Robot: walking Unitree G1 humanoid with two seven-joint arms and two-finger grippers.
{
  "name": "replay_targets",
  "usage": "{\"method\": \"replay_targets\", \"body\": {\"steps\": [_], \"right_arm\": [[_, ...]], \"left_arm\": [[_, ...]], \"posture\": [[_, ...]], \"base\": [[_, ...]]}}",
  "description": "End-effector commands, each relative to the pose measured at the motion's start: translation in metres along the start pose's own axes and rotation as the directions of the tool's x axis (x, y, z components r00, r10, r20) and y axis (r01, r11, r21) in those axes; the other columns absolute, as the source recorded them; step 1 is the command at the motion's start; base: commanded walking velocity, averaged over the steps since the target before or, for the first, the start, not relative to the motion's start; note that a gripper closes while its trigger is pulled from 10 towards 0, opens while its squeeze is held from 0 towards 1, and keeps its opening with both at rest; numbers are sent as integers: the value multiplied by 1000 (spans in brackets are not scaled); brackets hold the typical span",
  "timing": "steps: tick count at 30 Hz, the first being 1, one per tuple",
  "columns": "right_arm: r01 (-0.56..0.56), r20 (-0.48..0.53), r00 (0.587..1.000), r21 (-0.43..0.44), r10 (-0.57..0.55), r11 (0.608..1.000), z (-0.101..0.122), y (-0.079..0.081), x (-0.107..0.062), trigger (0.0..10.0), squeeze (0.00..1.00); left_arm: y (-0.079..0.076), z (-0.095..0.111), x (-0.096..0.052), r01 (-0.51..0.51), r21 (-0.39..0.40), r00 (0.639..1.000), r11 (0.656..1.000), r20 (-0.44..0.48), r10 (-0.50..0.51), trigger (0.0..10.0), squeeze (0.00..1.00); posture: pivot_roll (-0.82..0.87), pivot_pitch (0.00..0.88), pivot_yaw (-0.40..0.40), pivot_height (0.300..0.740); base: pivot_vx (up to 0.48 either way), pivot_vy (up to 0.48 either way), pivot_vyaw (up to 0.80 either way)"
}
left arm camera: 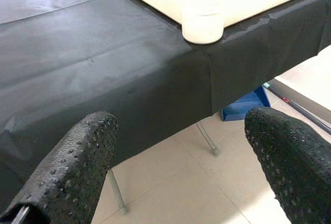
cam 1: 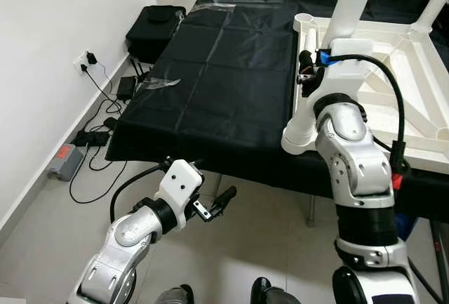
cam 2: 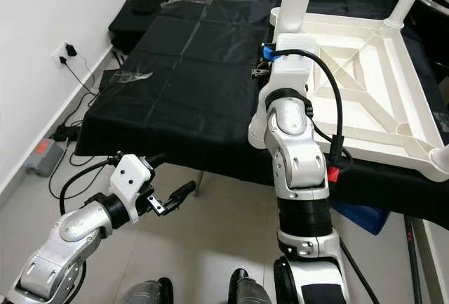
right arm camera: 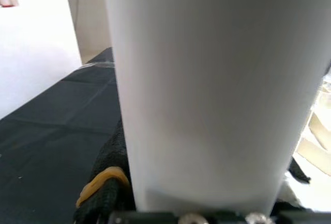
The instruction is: Building children table
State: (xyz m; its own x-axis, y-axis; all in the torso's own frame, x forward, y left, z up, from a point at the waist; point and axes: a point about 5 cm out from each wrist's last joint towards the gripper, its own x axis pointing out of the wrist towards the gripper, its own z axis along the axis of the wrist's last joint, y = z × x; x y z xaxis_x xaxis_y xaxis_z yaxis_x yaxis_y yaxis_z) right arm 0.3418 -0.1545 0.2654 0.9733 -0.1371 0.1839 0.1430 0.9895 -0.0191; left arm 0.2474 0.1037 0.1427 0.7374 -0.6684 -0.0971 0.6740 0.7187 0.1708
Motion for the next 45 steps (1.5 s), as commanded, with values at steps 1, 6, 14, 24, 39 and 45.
{"method": "replay_targets", "body": {"steps": [1,6,14,24,39,45], "right_arm": [[40,-216,975,-27,-45,999,-48,-6,-3,0,0],[99,-218,971,-20,-101,995,-48,0,1,0,0],[156,-238,959,-15,-155,988,-51,11,3,0,0],[264,-211,943,0,-258,964,-46,12,10,0,0],[324,-196,927,-8,-320,946,-40,26,18,0,0],[331,-209,921,-24,-329,943,-42,31,20,0,0]], "left_arm": [[-2,-2,-1,-1,6,1000,1000,-12,1,10000,0],[-2,-1,-1,-5,5,1000,1000,-10,5,10000,0],[-3,0,-1,-9,3,1000,1000,-8,9,10000,0],[-5,0,-3,-18,-6,1000,1000,-6,18,10000,0],[-7,5,-1,-37,-11,999,999,8,37,10000,0],[2,15,2,-111,11,993,994,45,111,10000,0]], "posture": [[148,218,8,740],[150,227,7,740],[154,235,-3,740],[151,255,-17,740],[148,268,-39,740],[138,278,-58,740]], "base": [[0,0,0],[0,0,0],[0,0,0],[0,0,0],[0,0,0],[0,0,0]]}}
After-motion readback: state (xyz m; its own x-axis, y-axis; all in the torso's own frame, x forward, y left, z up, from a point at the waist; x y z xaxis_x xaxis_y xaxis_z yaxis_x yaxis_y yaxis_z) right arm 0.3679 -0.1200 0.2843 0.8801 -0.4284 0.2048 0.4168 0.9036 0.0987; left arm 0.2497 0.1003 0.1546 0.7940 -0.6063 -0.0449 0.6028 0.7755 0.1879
